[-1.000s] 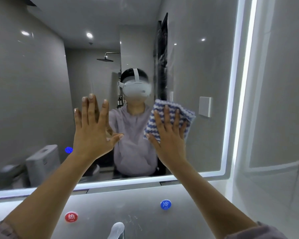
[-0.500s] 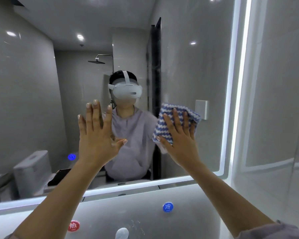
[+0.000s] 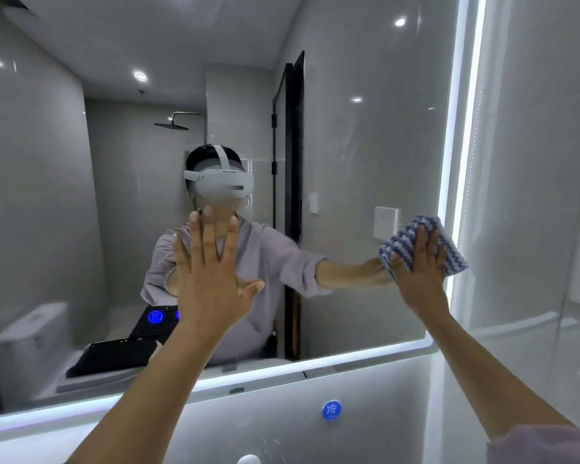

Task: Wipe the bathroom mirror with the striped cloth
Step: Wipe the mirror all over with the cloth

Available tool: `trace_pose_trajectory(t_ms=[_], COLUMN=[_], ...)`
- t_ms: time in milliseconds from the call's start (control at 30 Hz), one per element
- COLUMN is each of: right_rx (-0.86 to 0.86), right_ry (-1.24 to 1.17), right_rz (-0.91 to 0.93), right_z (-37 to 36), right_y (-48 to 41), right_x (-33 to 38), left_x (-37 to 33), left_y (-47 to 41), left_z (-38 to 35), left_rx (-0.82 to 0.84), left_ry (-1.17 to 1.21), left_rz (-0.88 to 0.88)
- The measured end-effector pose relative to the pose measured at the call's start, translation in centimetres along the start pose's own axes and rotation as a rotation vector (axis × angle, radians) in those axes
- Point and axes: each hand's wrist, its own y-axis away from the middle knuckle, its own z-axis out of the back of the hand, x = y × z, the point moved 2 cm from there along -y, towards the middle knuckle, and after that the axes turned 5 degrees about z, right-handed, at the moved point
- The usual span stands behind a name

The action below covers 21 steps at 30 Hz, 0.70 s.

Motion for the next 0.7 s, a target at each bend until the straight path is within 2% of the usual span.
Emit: trace_pose_trajectory(t_ms=[133,333,400,533,700], right_rx=[-0.002,-0.006,0.017,0.017,0.053], right_ry=[-0.015,0.045,0.128,0.129,0.172], right_rz=[-0.114,-0.127,-0.004,0.365,0.572], right_z=[-0.2,-1.5,-2.0,-3.4,-5.0], right_y=[0.1,1.3,2.3,4.7,5.6], right_x=[0.8,3.5,5.3,9.2,13.5], left_x=[0.1,0.0,0.0,-0.1,-0.3], left_y=[0.0,0.0,0.0,0.1,0.0], left_z=[-0.2,-0.3,-0.2,0.0,0.3], left_rx=[-0.011,-0.010,-0.001,0.013,0.048], left_ry=[-0.009,-0.007,-0.029,-0.037,-0.061], left_rz=[0.001,0.009,0.017,0.025,0.035])
